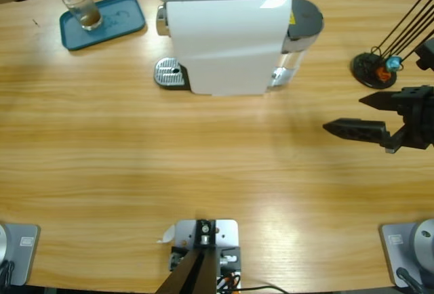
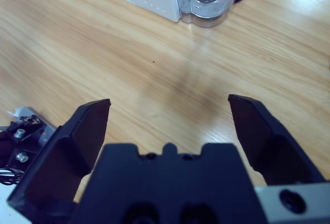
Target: Pour coffee
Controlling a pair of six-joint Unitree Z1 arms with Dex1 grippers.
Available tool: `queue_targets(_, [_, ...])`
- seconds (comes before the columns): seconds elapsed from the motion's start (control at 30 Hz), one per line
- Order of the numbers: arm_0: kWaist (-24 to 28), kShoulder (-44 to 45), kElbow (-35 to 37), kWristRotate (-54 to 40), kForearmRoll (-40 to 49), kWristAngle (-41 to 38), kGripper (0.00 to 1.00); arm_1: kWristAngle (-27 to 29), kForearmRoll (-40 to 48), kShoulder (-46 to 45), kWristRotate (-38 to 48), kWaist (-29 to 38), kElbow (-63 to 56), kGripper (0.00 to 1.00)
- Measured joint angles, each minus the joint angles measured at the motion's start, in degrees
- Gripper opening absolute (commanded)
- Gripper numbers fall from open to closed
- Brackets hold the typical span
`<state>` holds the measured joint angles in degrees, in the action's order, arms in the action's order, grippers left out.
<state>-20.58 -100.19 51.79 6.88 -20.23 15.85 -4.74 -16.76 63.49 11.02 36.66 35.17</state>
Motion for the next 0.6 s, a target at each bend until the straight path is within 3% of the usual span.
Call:
queue_targets(0.23, [-7.49, 13.35, -11.29, 4.57, 0.04, -4.08, 0.998, 0.00, 0.01, -1.68, 0.15, 0.01, -0.08, 1.000])
queue_targets(0.37, [-11.11, 20.83, -15.85, 1.98, 1.86, -17.86, 1.000, 0.01, 0.03, -2.21, 0.15, 0.01, -0.21, 1.000])
queue_targets(0.47, [-12.77, 26.76, -17.17, -1.80, 8.88, -28.42, 1.000, 0.02, 0.03, -3.37, 0.15, 0.03, -0.33, 1.000])
queue_targets(0.6, [-18.51, 34.03, -17.36, -5.29, 18.16, -35.06, 1.000, 0.19, 0.03, -3.87, 0.15, 0.03, -0.48, 1.000])
